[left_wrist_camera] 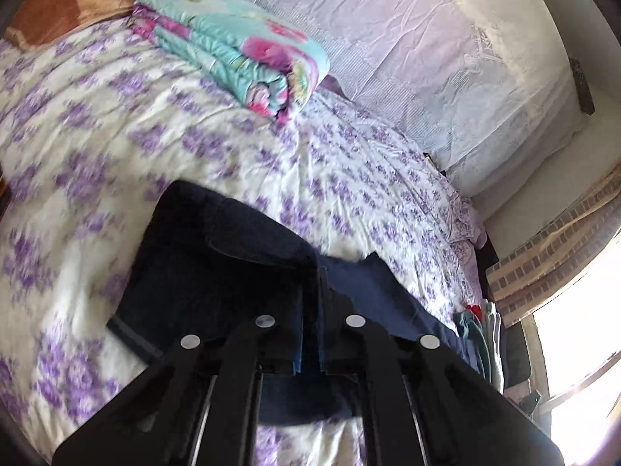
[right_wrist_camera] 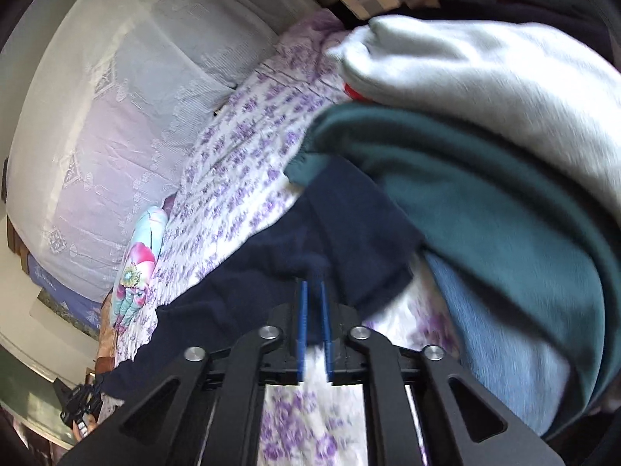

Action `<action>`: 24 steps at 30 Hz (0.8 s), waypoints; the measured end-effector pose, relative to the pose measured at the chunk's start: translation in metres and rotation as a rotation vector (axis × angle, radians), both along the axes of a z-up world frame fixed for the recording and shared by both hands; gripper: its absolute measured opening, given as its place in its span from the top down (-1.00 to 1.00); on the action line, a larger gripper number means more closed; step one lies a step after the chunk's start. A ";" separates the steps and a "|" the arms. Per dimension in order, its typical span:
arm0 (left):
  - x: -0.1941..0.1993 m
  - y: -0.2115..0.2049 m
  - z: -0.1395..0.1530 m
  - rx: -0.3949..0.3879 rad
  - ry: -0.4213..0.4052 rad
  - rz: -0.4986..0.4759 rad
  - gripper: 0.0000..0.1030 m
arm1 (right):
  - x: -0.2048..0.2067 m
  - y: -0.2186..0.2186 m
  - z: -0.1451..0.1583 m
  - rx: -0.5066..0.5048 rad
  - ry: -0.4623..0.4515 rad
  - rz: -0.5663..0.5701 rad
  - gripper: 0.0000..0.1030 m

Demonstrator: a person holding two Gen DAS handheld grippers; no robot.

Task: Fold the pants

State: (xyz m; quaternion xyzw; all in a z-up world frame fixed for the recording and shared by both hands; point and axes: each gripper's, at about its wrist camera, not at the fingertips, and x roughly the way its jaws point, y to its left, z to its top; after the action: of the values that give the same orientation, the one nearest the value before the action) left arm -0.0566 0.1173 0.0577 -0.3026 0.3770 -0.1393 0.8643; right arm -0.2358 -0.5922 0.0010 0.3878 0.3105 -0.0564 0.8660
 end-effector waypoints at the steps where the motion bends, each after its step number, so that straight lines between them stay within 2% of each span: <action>1: 0.004 -0.003 0.003 0.008 -0.008 0.000 0.90 | -0.001 0.000 -0.003 0.004 0.006 -0.003 0.52; 2: 0.007 -0.005 0.006 0.018 -0.017 -0.002 0.90 | -0.001 0.000 -0.005 0.007 0.014 -0.009 0.24; 3: 0.009 -0.007 0.008 0.028 -0.024 -0.002 0.90 | 0.001 0.001 -0.008 0.009 0.027 -0.011 0.17; 8: 0.020 -0.008 0.011 0.024 -0.022 0.000 0.90 | 0.025 0.000 -0.025 0.036 0.083 0.007 0.18; 10: 0.024 -0.006 0.011 0.017 -0.016 0.002 0.90 | 0.034 0.000 -0.031 0.038 0.097 0.007 0.26; 11: 0.026 -0.004 0.011 0.012 -0.014 0.005 0.90 | 0.037 0.002 -0.030 0.019 0.099 0.008 0.51; 12: 0.028 -0.003 0.011 0.010 -0.012 0.007 0.90 | 0.039 0.004 -0.029 0.007 0.094 0.010 0.85; 14: 0.033 0.001 0.014 0.004 -0.012 0.022 0.90 | 0.046 0.010 -0.020 -0.013 0.060 0.041 0.86; 17: 0.045 0.003 0.024 0.029 -0.030 0.059 0.90 | 0.070 0.014 0.012 -0.061 -0.008 0.074 0.87; 21: 0.081 -0.001 0.041 0.097 -0.064 0.133 0.90 | 0.152 0.007 0.064 -0.109 -0.082 0.098 0.92; 23: 0.103 0.001 0.052 0.145 -0.096 0.225 1.00 | 0.207 0.001 0.078 -0.124 -0.072 0.088 0.92; 24: 0.117 0.002 0.062 0.225 -0.136 0.313 1.00 | 0.241 -0.002 0.081 -0.141 -0.054 0.061 0.92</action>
State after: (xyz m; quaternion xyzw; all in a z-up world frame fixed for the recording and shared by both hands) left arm 0.0602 0.1192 0.1194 -0.2489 0.2792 0.0197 0.9272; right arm 0.0048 -0.5941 0.0815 0.3177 0.2942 -0.0411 0.9005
